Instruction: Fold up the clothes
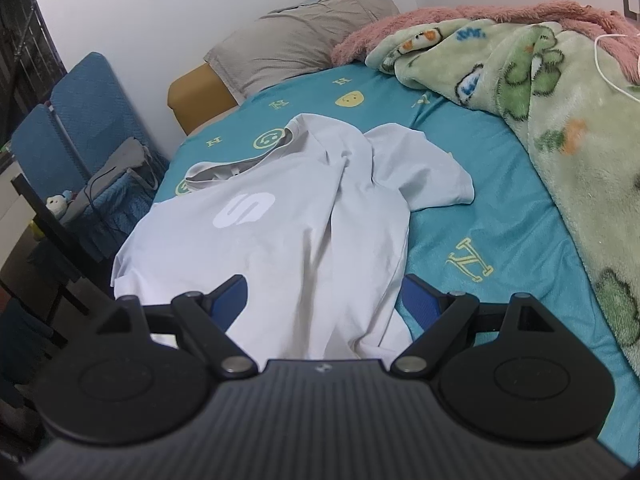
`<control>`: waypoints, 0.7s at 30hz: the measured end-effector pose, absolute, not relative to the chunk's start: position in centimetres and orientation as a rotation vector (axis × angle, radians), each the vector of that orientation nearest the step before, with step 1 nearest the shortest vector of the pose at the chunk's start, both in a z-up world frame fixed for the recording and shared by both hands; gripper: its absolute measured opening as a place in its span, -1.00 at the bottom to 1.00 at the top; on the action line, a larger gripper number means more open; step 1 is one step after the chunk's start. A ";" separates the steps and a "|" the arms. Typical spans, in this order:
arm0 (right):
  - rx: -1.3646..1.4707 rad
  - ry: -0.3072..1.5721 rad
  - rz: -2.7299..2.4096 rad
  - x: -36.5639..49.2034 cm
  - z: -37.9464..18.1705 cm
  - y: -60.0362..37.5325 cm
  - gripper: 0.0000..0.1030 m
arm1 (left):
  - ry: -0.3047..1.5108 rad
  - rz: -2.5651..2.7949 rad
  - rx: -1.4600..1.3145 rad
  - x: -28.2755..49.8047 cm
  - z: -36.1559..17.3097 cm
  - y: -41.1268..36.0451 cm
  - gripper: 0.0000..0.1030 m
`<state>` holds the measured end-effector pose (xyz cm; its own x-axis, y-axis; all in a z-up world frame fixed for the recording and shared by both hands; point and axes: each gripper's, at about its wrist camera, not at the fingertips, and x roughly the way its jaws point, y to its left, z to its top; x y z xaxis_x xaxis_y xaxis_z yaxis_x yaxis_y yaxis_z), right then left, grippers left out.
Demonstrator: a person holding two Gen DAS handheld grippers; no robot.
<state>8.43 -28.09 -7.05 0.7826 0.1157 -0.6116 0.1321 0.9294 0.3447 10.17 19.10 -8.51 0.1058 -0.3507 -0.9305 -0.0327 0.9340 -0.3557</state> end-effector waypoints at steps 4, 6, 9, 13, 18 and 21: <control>0.369 0.684 -0.009 8.6 -7.2 -27.8 0.66 | 1.410 -0.269 -0.294 11.3 -9.7 18.3 -0.04; 0.355 0.689 -0.009 8.6 -7.4 -27.6 0.66 | 1.388 -0.286 -0.275 11.9 -10.3 17.8 -0.04; 0.344 0.698 -0.015 8.7 -7.6 -27.6 0.66 | 1.341 -0.329 -0.222 12.6 -11.1 16.6 -0.02; 0.342 0.714 -0.022 8.9 -7.9 -27.5 0.66 | 1.208 -0.491 -0.168 12.9 -11.2 14.2 -0.01; 0.346 0.728 -0.011 9.6 -8.3 -27.2 0.66 | 1.160 -0.670 -0.178 13.0 -12.4 12.9 0.17; 0.346 0.735 -0.003 10.0 -8.6 -27.0 0.66 | 1.167 -0.724 -0.236 13.1 -12.9 14.1 0.13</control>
<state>10.04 -27.00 -8.62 0.7444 0.1180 -0.6573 0.1226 0.9434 0.3083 13.07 14.14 -12.87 0.1998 -0.6279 -0.7522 0.3943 0.7543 -0.5249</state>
